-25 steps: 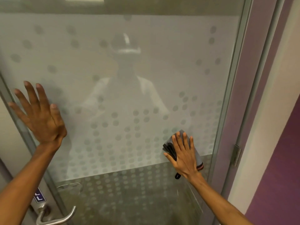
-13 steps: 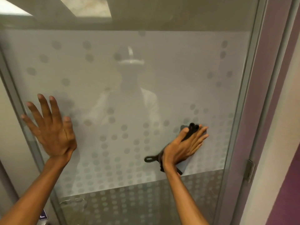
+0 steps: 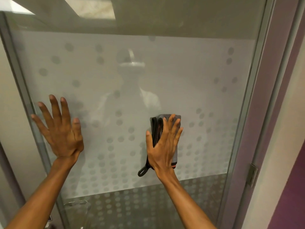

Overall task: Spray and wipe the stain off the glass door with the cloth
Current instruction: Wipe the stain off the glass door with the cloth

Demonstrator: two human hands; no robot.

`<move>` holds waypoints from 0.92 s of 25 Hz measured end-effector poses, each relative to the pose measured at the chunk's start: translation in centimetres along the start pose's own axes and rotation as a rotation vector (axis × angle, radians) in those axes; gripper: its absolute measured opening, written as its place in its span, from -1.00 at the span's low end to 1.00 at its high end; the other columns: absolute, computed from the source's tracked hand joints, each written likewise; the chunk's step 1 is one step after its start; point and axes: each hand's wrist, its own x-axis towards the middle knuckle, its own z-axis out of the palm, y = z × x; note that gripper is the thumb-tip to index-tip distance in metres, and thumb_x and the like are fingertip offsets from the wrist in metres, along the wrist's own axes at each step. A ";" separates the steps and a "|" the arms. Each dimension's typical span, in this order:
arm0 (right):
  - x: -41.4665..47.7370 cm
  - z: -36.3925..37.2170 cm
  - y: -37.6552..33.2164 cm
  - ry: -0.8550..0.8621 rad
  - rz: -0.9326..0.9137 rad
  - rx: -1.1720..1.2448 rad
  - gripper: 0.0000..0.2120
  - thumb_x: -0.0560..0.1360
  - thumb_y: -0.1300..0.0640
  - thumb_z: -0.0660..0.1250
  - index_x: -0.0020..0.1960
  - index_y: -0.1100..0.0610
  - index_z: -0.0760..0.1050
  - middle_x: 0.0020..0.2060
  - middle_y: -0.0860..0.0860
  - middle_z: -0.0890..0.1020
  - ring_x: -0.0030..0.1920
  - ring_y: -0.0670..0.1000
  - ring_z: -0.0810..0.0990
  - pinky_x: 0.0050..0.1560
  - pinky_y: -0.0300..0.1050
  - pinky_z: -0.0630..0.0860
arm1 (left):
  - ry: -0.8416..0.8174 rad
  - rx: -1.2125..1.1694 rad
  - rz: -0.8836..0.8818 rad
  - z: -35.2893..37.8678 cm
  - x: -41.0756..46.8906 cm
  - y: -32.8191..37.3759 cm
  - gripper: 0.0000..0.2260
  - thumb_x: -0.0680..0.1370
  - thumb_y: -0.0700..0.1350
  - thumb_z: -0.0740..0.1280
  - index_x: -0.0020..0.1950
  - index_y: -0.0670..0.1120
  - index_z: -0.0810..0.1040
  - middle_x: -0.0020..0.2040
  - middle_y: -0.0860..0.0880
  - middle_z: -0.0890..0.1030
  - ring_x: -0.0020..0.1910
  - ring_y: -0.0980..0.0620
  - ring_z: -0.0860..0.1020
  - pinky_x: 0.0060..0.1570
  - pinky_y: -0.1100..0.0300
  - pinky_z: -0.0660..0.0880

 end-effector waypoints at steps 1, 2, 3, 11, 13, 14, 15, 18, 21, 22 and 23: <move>-0.1 0.1 0.2 -0.008 -0.010 -0.085 -0.28 0.65 -0.14 0.20 0.66 0.08 -0.02 0.66 0.00 -0.12 0.67 0.12 -0.14 0.65 0.19 -0.16 | 0.001 -0.001 -0.002 0.1 0.0 0.0 -0.40 0.71 0.16 -0.18 0.69 -0.11 0.01 0.70 -0.14 0.05 0.65 -0.01 -0.23 0.58 -0.11 -0.33; -0.2 0.1 0.7 -0.005 -0.040 -0.158 -0.28 0.66 -0.13 0.15 0.67 0.06 -0.10 0.66 0.00 -0.13 0.67 0.11 -0.14 0.64 0.19 -0.16 | 0.004 -0.003 -0.001 0.1 -0.1 0.0 -0.40 0.71 0.15 -0.18 0.70 -0.10 0.01 0.70 -0.12 0.04 0.65 0.00 -0.23 0.59 -0.11 -0.33; -0.5 0.0 1.3 0.000 -0.081 -0.213 -0.28 0.66 -0.09 0.14 0.67 0.05 -0.14 0.66 0.02 -0.11 0.67 0.11 -0.13 0.64 0.20 -0.16 | 0.011 -0.004 0.004 0.2 -0.1 0.0 -0.41 0.71 0.14 -0.16 0.70 -0.09 0.01 0.70 -0.11 0.03 0.66 -0.01 -0.23 0.59 -0.12 -0.31; 4.6 -3.9 8.3 0.307 0.312 0.040 -0.40 0.70 0.02 0.07 0.65 0.22 -0.01 0.64 0.16 0.07 0.65 0.18 0.01 0.61 0.30 0.00 | 0.038 -0.006 0.022 0.8 -0.1 -0.5 -0.44 0.72 0.10 -0.14 0.70 -0.09 -0.01 0.71 -0.06 -0.02 0.68 -0.16 -0.09 0.58 -0.34 -0.13; 8.0 -4.1 7.5 0.349 0.342 0.151 -0.41 0.71 -0.03 0.04 0.66 0.13 -0.03 0.65 0.13 0.03 0.66 0.14 -0.05 0.63 0.24 -0.03 | 0.037 -0.013 0.020 0.9 -0.1 -0.5 -0.45 0.72 0.06 -0.12 0.70 -0.09 0.01 0.71 -0.07 -0.01 0.68 -0.23 -0.04 0.58 -0.33 -0.15; 9.5 -4.0 6.7 0.369 0.352 0.186 -0.41 0.70 -0.05 0.04 0.66 0.09 -0.02 0.66 0.12 0.02 0.66 0.13 -0.05 0.63 0.23 -0.02 | 0.032 -0.019 0.017 0.9 -0.1 -0.6 -0.45 0.71 0.03 -0.10 0.70 -0.10 0.03 0.71 -0.09 0.00 0.68 -0.27 -0.02 0.59 -0.32 -0.16; 10.8 -3.9 5.7 0.384 0.361 0.208 -0.40 0.68 -0.05 0.05 0.66 0.06 -0.01 0.66 0.10 0.02 0.66 0.12 -0.05 0.63 0.23 0.00 | 0.026 -0.031 0.016 0.9 -0.1 -0.7 -0.45 0.70 0.01 -0.09 0.69 -0.12 0.04 0.71 -0.11 0.03 0.68 -0.28 -0.01 0.60 -0.31 -0.17; 13.3 -3.4 2.9 0.377 0.322 0.215 -0.41 0.67 -0.02 0.07 0.66 0.05 0.02 0.66 0.10 0.04 0.66 0.14 -0.02 0.63 0.20 0.02 | 0.010 -0.061 -0.002 0.8 0.0 -0.5 -0.44 0.68 0.00 -0.09 0.69 -0.13 0.08 0.70 -0.14 0.08 0.68 -0.28 -0.01 0.61 -0.28 -0.19; 14.5 -2.8 -1.0 0.338 0.220 0.226 -0.42 0.68 0.07 0.10 0.65 0.15 0.06 0.64 0.17 0.08 0.65 0.19 0.01 0.65 0.13 -0.01 | -0.015 -0.084 -0.021 0.8 -0.1 -0.4 -0.44 0.68 0.00 -0.09 0.69 -0.12 0.07 0.70 -0.13 0.07 0.68 -0.27 -0.01 0.63 -0.25 -0.21; 14.9 -2.4 -2.7 0.333 0.141 0.217 -0.43 0.67 0.12 0.13 0.63 0.22 0.10 0.62 0.21 0.13 0.64 0.22 0.05 0.65 0.12 0.00 | -0.019 -0.089 -0.022 0.8 -0.1 -0.4 -0.44 0.68 -0.01 -0.09 0.69 -0.11 0.06 0.70 -0.13 0.07 0.68 -0.27 -0.01 0.63 -0.24 -0.22; 15.2 -1.7 -4.6 0.324 0.045 0.194 -0.45 0.65 0.18 0.16 0.61 0.28 0.15 0.60 0.25 0.18 0.63 0.26 0.10 0.64 0.14 0.03 | -0.019 -0.092 -0.022 0.8 -0.1 -0.4 -0.44 0.68 -0.01 -0.08 0.69 -0.11 0.05 0.70 -0.12 0.06 0.68 -0.26 -0.01 0.63 -0.23 -0.23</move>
